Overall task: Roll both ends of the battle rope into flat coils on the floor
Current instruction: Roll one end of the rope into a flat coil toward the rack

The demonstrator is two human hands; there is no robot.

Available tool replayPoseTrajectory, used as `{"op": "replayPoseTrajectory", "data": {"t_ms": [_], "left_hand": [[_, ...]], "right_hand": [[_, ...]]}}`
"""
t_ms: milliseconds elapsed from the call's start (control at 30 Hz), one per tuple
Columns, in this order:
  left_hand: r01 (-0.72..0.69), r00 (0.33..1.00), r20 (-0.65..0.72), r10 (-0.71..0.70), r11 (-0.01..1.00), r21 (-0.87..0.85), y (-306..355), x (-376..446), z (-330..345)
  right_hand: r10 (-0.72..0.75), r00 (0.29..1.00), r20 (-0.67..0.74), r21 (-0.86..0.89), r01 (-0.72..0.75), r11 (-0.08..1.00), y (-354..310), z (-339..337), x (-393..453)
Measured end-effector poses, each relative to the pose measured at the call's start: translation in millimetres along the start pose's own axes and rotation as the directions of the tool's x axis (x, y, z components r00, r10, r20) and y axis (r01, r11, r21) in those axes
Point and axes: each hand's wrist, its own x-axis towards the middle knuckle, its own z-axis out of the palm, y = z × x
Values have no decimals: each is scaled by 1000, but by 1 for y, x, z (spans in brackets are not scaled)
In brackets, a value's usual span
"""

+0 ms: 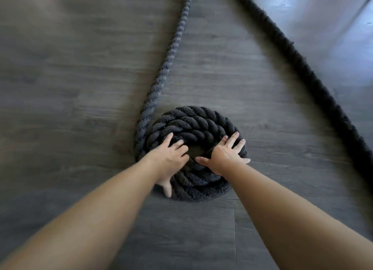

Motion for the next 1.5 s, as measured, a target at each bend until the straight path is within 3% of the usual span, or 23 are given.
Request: {"op": "replayPoseTrajectory", "data": {"t_ms": [167, 467, 567, 700, 933, 1167, 1400, 1500], "left_hand": [[-57, 991, 127, 34, 981, 183, -69, -1, 5], [-16, 999, 36, 18, 999, -46, -96, 8, 39], [40, 999, 36, -36, 991, -131, -89, 10, 37], [105, 994, 61, -94, 976, -193, -82, 17, 27], [220, 975, 93, -200, 908, -356, -70, 48, 10], [22, 978, -201, -54, 987, -159, -106, 51, 18], [-106, 994, 15, 105, 987, 119, -184, 61, 2], [-137, 990, 55, 133, 986, 92, -193, 70, 3]], "right_hand": [[-7, 1000, -2, -37, 7, 999, -4, -7, 13], [-53, 996, -75, -69, 48, 996, -14, -21, 30], [143, 988, -60, 132, -134, 982, -36, -9, 11], [356, 925, 131, 339, -379, 861, -65, -7, -4], [412, 899, 149, 361, -438, 823, -77, -58, 44], [416, 898, 142, 308, -439, 844, -75, -49, 75], [410, 897, 162, 293, -441, 848, -75, -43, 88], [419, 892, 169, 290, -451, 844, -75, -48, 84]]}}
